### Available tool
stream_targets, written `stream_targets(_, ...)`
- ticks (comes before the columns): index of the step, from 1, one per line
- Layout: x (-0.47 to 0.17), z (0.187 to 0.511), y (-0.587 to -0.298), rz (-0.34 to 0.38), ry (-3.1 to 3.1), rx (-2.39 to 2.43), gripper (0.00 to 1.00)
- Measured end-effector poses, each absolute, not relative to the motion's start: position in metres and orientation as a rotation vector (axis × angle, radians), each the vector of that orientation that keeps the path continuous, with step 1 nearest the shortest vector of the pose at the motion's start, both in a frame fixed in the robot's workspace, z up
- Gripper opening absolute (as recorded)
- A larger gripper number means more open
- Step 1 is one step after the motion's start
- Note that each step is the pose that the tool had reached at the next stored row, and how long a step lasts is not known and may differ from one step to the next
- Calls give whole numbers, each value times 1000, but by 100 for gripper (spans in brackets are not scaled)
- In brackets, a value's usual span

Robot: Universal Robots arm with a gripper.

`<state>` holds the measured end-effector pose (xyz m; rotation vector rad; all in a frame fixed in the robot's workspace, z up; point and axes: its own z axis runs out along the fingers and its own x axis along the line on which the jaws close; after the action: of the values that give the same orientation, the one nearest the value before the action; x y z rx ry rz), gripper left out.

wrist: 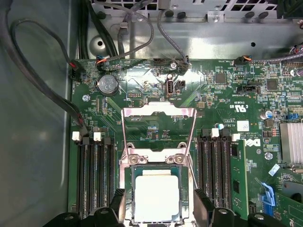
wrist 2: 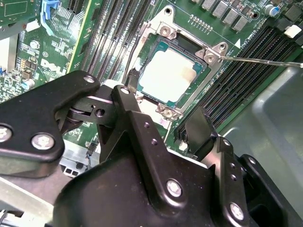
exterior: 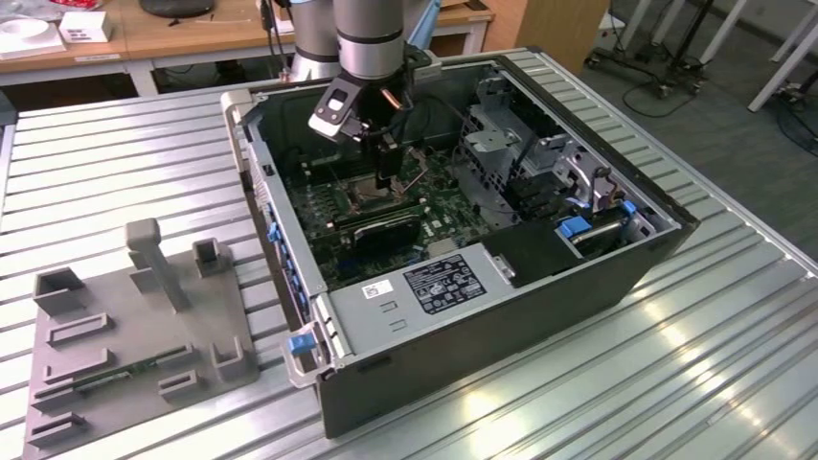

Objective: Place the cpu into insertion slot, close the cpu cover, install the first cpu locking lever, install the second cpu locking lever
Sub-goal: 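Place the cpu into insertion slot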

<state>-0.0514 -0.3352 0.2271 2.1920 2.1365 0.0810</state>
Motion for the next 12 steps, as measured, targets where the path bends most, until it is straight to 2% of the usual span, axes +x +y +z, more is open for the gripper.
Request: stream_targets(12,-51,227,-335,58,2141,2196,67)
